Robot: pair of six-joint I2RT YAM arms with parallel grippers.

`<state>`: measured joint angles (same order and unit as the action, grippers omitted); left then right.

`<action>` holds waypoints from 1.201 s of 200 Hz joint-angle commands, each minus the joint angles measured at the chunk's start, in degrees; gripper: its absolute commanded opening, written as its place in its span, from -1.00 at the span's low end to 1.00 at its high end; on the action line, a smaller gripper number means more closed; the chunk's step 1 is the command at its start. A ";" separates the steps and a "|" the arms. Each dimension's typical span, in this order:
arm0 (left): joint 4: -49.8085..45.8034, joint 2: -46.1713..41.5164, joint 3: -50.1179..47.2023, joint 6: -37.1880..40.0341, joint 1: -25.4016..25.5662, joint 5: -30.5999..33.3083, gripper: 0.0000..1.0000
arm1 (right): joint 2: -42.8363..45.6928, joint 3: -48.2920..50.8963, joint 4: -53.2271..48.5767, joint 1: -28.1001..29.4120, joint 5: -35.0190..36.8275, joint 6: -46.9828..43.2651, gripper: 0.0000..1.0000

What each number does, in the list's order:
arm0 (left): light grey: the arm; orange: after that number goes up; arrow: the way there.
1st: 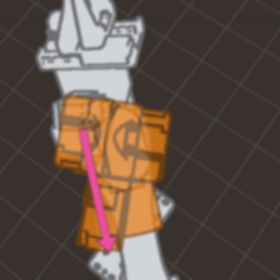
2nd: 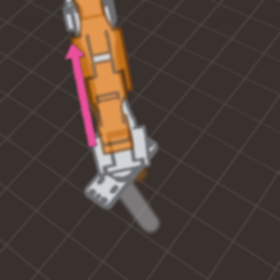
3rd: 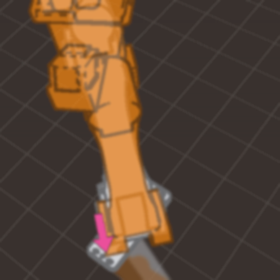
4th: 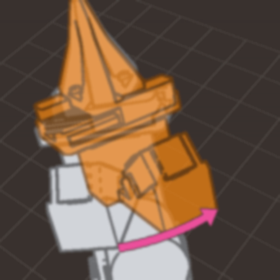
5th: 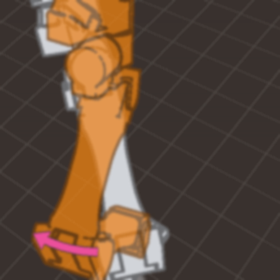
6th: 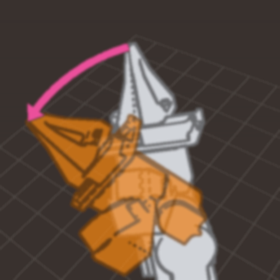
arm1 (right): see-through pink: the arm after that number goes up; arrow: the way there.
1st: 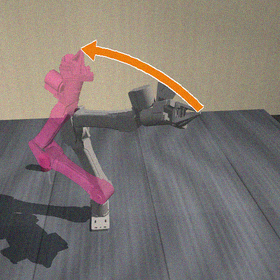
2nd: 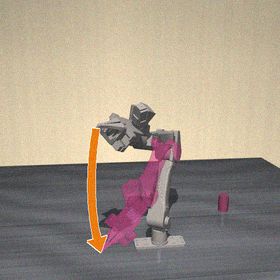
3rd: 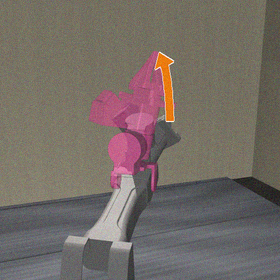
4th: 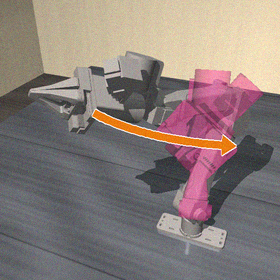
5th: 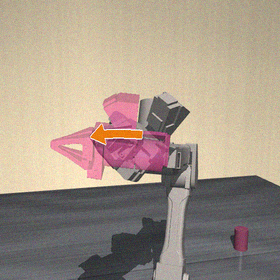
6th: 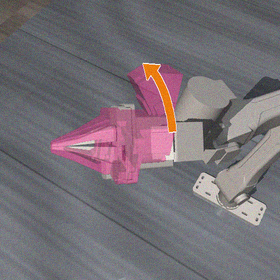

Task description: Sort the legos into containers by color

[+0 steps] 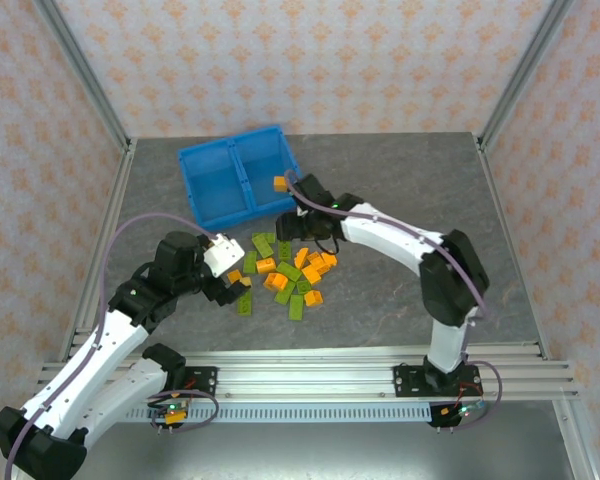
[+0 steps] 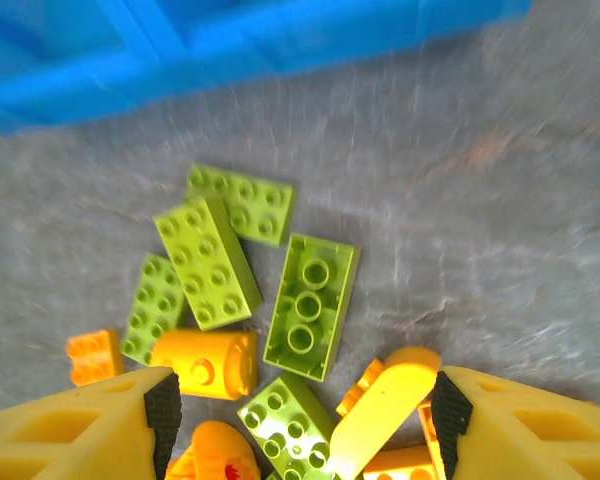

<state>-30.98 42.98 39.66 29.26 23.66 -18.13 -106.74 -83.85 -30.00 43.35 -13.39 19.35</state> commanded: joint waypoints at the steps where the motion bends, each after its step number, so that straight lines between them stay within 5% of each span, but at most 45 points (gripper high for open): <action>1: -0.37 -0.34 -0.06 1.68 0.35 1.83 0.99 | -4.37 -4.16 -4.55 0.59 1.17 2.16 0.37; 100: 0.13 -1.85 -0.91 2.34 0.50 0.73 0.99 | -17.71 -11.06 -7.09 2.55 2.36 3.25 0.25; 141: 0.09 -2.26 -0.90 2.42 0.52 0.81 0.99 | -20.00 -11.42 -8.14 2.67 3.66 3.47 -0.13; 171: 0.42 -3.01 -1.30 2.44 0.51 0.97 0.99 | -17.56 -11.16 -6.54 2.69 4.65 4.03 -0.42; 240: 7.13 -9.47 -2.97 -4.22 0.61 9.17 0.99 | 0.24 -5.19 11.83 4.30 1.54 -2.72 -0.35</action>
<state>-28.53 36.64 37.23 28.71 23.66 -14.96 -114.76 -89.71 -29.19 46.02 -10.79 21.12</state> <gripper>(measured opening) 0.994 0.320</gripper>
